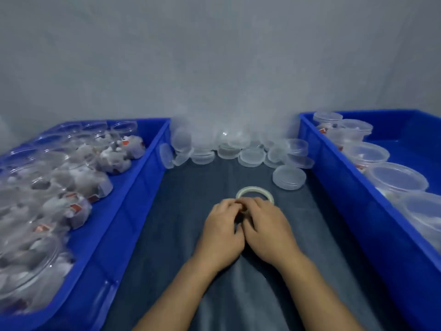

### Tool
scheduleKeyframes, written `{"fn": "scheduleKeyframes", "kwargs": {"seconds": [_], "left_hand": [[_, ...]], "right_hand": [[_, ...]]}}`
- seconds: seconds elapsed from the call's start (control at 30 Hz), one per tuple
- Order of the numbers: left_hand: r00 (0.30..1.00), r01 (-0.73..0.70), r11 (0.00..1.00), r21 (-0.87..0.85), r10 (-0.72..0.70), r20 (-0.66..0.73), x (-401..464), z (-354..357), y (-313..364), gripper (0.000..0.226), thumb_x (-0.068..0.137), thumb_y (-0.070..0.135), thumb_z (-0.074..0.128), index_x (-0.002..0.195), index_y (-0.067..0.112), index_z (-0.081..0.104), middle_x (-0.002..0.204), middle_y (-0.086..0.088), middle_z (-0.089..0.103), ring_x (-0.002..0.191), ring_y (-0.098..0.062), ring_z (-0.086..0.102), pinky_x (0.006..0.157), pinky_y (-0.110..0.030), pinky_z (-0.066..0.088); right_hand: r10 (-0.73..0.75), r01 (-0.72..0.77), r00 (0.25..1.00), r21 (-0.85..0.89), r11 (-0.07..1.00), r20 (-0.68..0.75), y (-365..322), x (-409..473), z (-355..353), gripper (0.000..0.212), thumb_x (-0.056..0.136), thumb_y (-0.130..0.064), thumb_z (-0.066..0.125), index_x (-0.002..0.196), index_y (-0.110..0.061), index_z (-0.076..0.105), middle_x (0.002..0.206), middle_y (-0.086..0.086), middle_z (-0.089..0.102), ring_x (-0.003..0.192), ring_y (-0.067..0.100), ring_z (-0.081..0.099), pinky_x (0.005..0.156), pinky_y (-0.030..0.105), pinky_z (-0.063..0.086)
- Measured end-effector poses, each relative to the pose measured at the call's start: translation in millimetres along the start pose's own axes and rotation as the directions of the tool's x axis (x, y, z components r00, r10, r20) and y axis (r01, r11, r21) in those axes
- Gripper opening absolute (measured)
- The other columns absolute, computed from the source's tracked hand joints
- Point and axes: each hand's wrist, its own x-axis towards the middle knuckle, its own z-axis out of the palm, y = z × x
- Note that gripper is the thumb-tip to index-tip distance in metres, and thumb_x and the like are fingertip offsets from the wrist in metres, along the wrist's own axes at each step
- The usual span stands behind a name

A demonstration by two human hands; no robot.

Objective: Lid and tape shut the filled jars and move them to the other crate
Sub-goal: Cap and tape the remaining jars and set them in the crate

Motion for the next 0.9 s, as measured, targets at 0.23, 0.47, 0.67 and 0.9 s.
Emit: {"fn": "scheduleKeyframes", "kwargs": {"seconds": [0.23,0.47,0.67,0.9], "left_hand": [[1.000,0.007,0.995,-0.096,-0.009,-0.023,-0.4,-0.6,-3.8,0.036,0.088,0.011,0.059,0.121,0.024,0.067,0.124,0.013,0.063,0.113,-0.003,0.056,0.097,-0.007,0.036],[0.964,0.075,0.946,-0.316,-0.151,-0.221,20.7,-41.7,-13.3,0.036,0.091,0.006,0.065,0.126,0.017,0.070,0.123,0.003,0.070,0.114,-0.008,0.064,0.098,-0.016,0.047],[0.765,0.074,0.856,-0.512,-0.378,-0.522,60.5,-87.8,-45.9,0.017,0.099,0.016,0.064,0.114,0.022,0.069,0.109,0.004,0.075,0.098,-0.009,0.070,0.081,-0.030,0.055],[0.758,0.111,0.862,-0.494,-0.395,-0.519,63.5,-81.5,-65.4,0.077,0.098,-0.007,0.058,0.159,0.032,0.031,0.163,0.022,0.030,0.143,0.024,0.022,0.115,-0.002,0.018]], "right_hand": [[0.004,-0.004,1.000,0.050,0.999,-0.013,-8.8,4.5,-2.3,0.031,0.092,-0.017,0.056,0.121,-0.028,0.065,0.116,-0.009,0.067,0.105,0.019,0.059,0.090,0.043,0.050],[-0.084,0.085,0.996,0.141,0.986,-0.012,-49.1,62.3,-7.8,0.041,0.085,-0.004,0.060,0.120,-0.025,0.067,0.117,-0.009,0.061,0.112,0.015,0.057,0.092,0.027,0.041],[-0.255,0.255,0.967,0.231,0.939,-0.029,-132.1,155.0,1.0,0.041,0.093,-0.017,0.056,0.132,-0.023,0.067,0.133,-0.001,0.064,0.123,0.018,0.057,0.106,0.035,0.045],[-0.326,0.320,0.938,0.066,0.945,0.119,-190.7,270.7,35.6,0.045,0.098,-0.019,0.053,0.143,-0.021,0.060,0.143,0.007,0.057,0.131,0.029,0.055,0.108,0.046,0.046]]}}
